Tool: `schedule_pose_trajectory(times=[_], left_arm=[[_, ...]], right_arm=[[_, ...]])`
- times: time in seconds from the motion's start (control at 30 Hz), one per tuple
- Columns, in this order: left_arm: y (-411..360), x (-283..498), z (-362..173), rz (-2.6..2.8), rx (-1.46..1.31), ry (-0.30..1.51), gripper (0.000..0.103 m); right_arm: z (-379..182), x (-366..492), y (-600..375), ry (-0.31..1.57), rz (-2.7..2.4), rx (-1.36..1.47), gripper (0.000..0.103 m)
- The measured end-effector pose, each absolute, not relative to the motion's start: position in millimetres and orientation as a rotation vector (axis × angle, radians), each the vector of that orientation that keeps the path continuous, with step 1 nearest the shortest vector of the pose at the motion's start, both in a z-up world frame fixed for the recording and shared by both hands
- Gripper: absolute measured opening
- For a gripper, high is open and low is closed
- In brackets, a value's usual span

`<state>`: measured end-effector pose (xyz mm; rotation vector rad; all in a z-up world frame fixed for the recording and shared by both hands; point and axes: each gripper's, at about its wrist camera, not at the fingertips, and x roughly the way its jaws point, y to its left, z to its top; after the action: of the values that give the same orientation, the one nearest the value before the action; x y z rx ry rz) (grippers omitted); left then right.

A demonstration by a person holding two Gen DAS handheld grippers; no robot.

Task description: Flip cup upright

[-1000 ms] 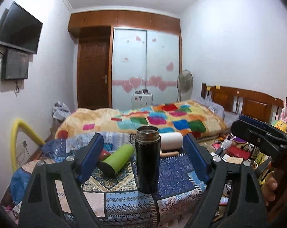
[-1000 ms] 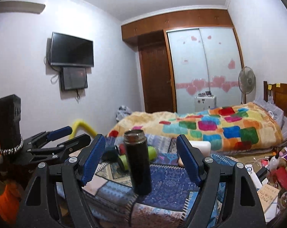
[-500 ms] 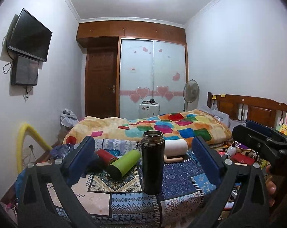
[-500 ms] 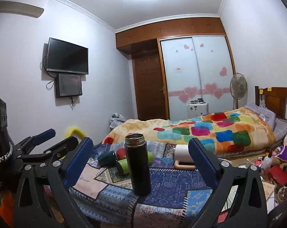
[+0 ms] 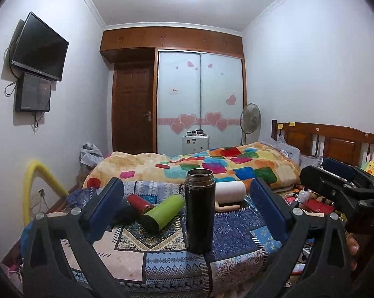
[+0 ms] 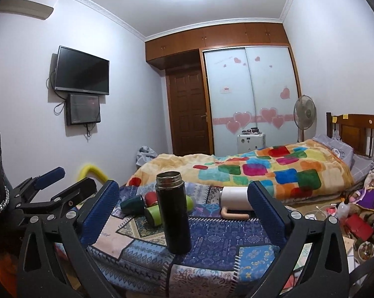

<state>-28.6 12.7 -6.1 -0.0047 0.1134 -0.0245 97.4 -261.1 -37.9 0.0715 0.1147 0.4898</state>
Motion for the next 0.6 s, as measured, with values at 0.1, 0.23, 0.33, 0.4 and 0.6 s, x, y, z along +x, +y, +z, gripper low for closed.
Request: schedule_pose_trajectory(times=[0.1, 0.23, 0.33, 0.4, 0.6], left_arm=[[12.5, -28.8, -6.5, -0.025, -0.004, 0.114, 0.103], [12.2, -28.1, -7.3, -0.027, -0.006, 0.119, 0.103], [12.1, -27.6, -7.7, -0.024, -0.007, 0.119, 0.103], [12.3, -27.4, -8.1, -0.028, -0.01, 0.122, 0.103], [13.3, -24.3, -9.0, -0.028, -0.017, 0.132, 0.103]], right_arm=[[-37.3, 96.7, -261.0, 0.115, 0.488, 0.071, 0.103], [-36.6, 97.8, -262.7, 0.116, 0.486, 0.078, 0.103], [-36.1, 98.6, -262.4, 0.119, 0.486, 0.082, 0.103], [-36.1, 98.7, -262.3, 0.118, 0.486, 0.081, 0.103], [-35.5, 99.1, -262.9, 0.112, 0.48, 0.081, 0.103]])
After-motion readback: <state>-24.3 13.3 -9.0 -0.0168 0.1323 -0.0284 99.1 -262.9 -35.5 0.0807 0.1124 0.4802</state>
